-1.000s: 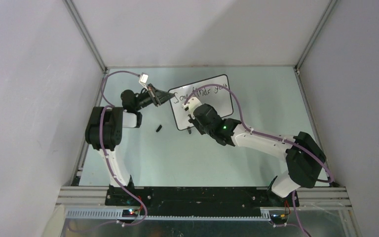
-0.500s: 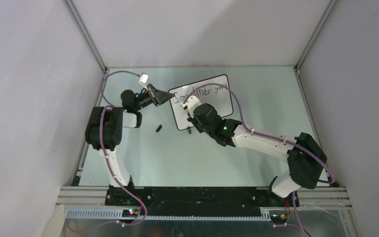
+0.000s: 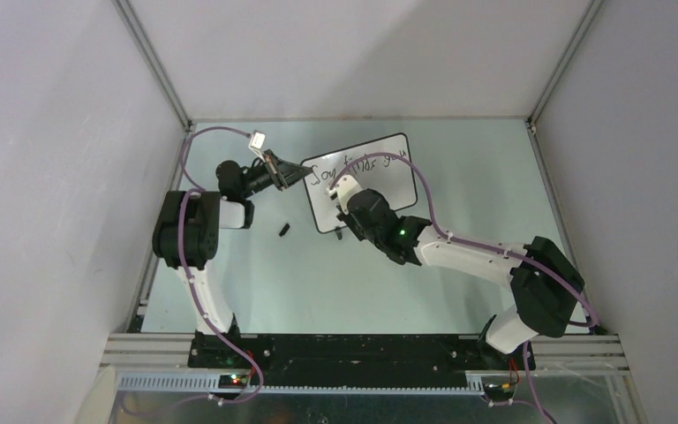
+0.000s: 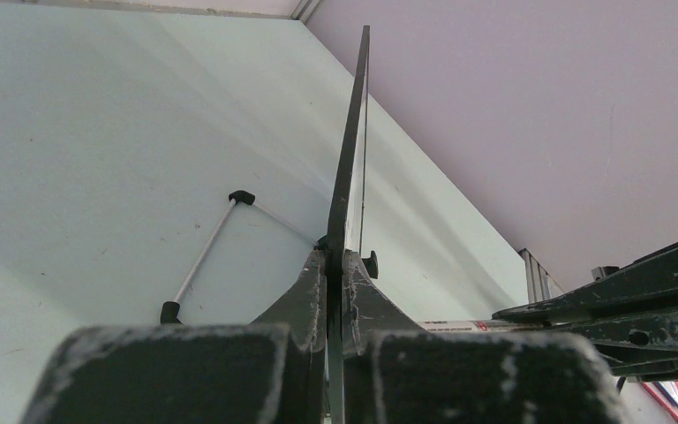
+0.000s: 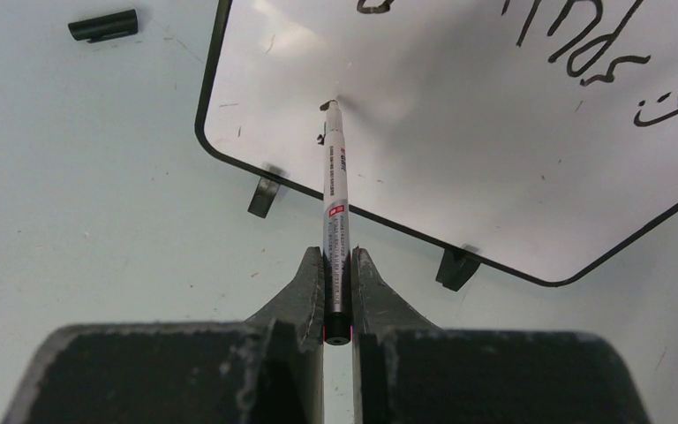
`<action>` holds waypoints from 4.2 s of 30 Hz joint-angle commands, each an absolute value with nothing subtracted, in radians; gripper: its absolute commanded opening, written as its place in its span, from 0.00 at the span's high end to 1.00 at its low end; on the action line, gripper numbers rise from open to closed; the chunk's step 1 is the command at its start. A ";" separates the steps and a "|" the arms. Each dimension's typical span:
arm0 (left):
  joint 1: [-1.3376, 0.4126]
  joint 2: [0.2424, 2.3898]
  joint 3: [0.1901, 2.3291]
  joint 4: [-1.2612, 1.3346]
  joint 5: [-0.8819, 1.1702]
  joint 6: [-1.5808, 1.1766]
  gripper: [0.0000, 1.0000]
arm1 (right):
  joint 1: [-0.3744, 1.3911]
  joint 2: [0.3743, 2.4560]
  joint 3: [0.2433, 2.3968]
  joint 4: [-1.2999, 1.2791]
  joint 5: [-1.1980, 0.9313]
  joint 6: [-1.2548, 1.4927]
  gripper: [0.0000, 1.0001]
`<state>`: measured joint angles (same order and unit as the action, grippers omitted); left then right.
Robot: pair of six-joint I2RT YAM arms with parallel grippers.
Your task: Write a sentence on the whiteboard
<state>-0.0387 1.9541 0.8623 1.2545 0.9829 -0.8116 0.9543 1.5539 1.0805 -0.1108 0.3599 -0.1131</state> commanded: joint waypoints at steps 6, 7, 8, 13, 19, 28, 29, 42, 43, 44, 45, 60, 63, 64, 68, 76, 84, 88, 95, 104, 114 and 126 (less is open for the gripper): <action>-0.028 1.926 0.859 1.287 0.990 -0.768 1.00 | 0.945 1.500 1.030 -0.015 0.363 -0.100 1.00; -0.027 1.926 0.859 1.286 0.991 -0.768 1.00 | 0.944 1.502 1.030 -0.012 0.358 -0.101 1.00; -0.027 1.926 0.859 1.286 0.991 -0.769 1.00 | 0.941 1.504 1.031 -0.010 0.355 -0.100 1.00; -0.028 1.925 0.859 1.287 0.989 -0.769 1.00 | 0.935 1.509 1.034 -0.011 0.347 -0.100 1.00; -0.028 1.926 0.859 1.287 0.990 -0.769 1.00 | 0.933 1.527 1.054 -0.022 0.343 -0.102 1.00; -0.027 1.927 0.860 1.286 0.991 -0.770 1.00 | 0.934 1.538 1.063 -0.027 0.342 -0.108 1.00; -0.027 1.928 0.860 1.287 0.991 -0.770 1.00 | 0.935 1.540 1.065 -0.029 0.341 -0.110 1.00; -0.028 1.925 0.859 1.287 0.992 -0.769 1.00 | 0.941 1.572 1.097 -0.061 0.340 -0.116 1.00; -0.028 1.925 0.859 1.287 0.992 -0.769 1.00 | 0.943 1.572 1.097 -0.062 0.342 -0.116 1.00; -0.027 1.924 0.858 1.287 0.992 -0.769 1.00 | 0.944 1.575 1.100 -0.067 0.342 -0.116 1.00; -0.027 1.925 0.859 1.287 0.992 -0.769 1.00 | 0.944 1.574 1.101 -0.069 0.344 -0.116 1.00; -0.028 1.927 0.859 1.287 0.993 -0.769 1.00 | 0.945 1.589 1.112 -0.084 0.351 -0.117 1.00; -0.027 1.926 0.859 1.286 0.992 -0.769 1.00 | 0.946 1.593 1.115 -0.086 0.350 -0.118 1.00; -0.027 1.926 0.859 1.286 0.992 -0.769 1.00 | 0.946 1.594 1.115 -0.085 0.351 -0.118 1.00; -0.028 1.927 0.859 1.287 0.992 -0.769 1.00 | 0.945 1.597 1.121 -0.085 0.357 -0.117 1.00; -0.027 1.926 0.859 1.286 0.993 -0.769 1.00 | 0.938 1.598 1.126 -0.090 0.371 -0.106 1.00; -0.027 1.926 0.859 1.286 0.993 -0.769 1.00 | 0.924 1.593 1.126 -0.094 0.383 -0.078 1.00; -0.028 1.925 0.859 1.286 0.993 -0.769 1.00 | 0.917 1.587 1.125 -0.101 0.392 -0.064 1.00; -0.028 1.926 0.859 1.287 0.993 -0.769 1.00 | 0.904 1.581 1.125 -0.114 0.398 -0.046 1.00; -0.028 1.924 0.858 1.287 0.993 -0.769 1.00 | 0.898 1.575 1.126 -0.121 0.407 -0.029 1.00; -0.028 1.925 0.859 1.287 0.993 -0.769 1.00 | 0.890 1.554 1.104 -0.112 0.398 -0.022 1.00; -0.028 1.924 0.859 1.286 0.993 -0.769 1.00 | 0.910 1.557 1.106 -0.148 0.378 -0.054 1.00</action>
<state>-0.0360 1.9541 0.8623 1.2545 0.9810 -0.8112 0.9043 1.5784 1.0889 -0.1272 0.3584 -0.0383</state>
